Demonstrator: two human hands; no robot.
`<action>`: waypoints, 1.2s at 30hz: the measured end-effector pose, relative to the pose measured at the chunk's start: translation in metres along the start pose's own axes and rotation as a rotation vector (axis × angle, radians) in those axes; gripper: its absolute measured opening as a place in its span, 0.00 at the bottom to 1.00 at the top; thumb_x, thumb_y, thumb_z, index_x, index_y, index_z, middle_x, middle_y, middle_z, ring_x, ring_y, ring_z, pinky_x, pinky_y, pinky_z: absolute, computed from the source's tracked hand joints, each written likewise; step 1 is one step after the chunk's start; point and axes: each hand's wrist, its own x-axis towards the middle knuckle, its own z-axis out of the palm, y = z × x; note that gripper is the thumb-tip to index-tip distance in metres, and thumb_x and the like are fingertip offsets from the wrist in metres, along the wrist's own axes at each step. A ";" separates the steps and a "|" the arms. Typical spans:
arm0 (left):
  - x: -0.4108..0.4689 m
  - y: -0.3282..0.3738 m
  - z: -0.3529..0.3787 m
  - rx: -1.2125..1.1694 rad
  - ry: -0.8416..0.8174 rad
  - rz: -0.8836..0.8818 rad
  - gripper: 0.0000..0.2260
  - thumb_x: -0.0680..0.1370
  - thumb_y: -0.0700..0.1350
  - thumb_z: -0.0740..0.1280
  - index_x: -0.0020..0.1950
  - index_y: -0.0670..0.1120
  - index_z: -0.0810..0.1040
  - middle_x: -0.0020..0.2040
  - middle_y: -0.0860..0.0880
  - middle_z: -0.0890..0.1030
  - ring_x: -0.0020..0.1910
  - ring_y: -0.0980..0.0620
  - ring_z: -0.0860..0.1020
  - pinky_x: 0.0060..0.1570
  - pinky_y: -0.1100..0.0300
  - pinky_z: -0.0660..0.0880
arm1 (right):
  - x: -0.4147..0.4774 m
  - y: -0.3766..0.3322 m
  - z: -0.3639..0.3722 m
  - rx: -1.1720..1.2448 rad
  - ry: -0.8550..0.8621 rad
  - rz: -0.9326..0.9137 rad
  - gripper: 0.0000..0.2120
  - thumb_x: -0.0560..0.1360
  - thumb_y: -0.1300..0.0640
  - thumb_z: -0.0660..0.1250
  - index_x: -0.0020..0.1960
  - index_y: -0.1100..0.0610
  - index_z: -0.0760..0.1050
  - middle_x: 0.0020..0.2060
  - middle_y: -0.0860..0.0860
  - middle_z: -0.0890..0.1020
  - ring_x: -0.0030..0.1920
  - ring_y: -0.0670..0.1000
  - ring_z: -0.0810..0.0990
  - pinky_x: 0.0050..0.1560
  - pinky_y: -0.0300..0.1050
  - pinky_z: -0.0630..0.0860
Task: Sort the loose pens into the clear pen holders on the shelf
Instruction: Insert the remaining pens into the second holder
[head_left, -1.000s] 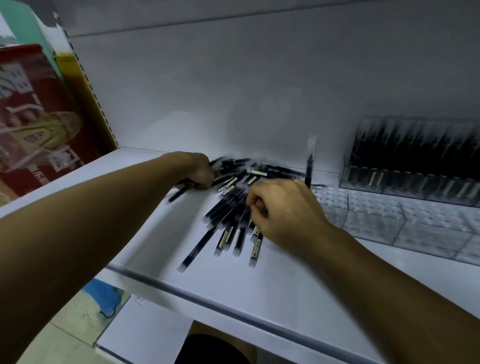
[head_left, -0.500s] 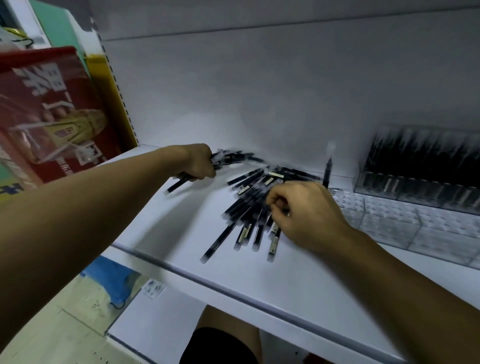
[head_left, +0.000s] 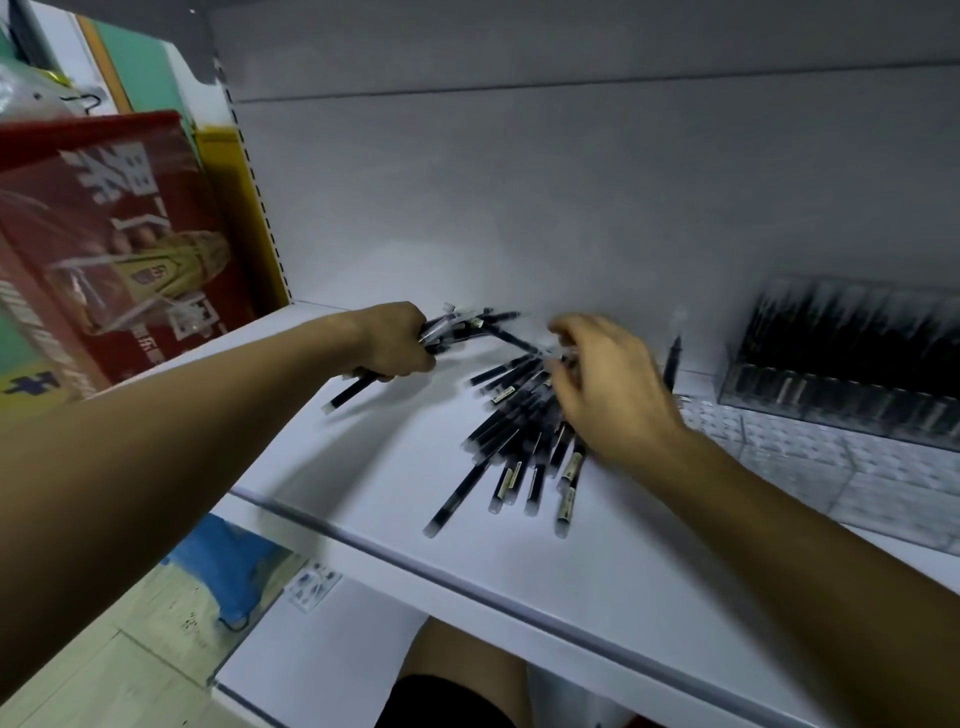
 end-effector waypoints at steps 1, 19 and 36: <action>-0.002 0.000 0.000 -0.010 0.005 0.006 0.11 0.75 0.44 0.67 0.49 0.36 0.77 0.33 0.42 0.77 0.28 0.45 0.73 0.32 0.54 0.72 | 0.013 -0.003 0.006 -0.053 -0.036 0.011 0.18 0.82 0.58 0.66 0.71 0.57 0.72 0.60 0.54 0.79 0.53 0.52 0.81 0.57 0.46 0.77; -0.030 0.066 -0.020 -0.508 0.091 0.415 0.12 0.80 0.43 0.67 0.41 0.45 0.68 0.31 0.45 0.67 0.27 0.49 0.65 0.29 0.55 0.65 | 0.061 -0.017 -0.109 0.388 0.436 0.232 0.06 0.85 0.57 0.57 0.54 0.52 0.72 0.41 0.47 0.77 0.37 0.48 0.79 0.33 0.39 0.75; -0.033 0.141 0.023 -0.291 0.117 0.704 0.03 0.77 0.51 0.70 0.49 0.55 0.78 0.38 0.54 0.82 0.35 0.57 0.80 0.35 0.60 0.76 | 0.017 0.018 -0.137 0.416 0.334 0.261 0.14 0.82 0.55 0.60 0.43 0.46 0.81 0.35 0.43 0.78 0.34 0.46 0.76 0.38 0.45 0.69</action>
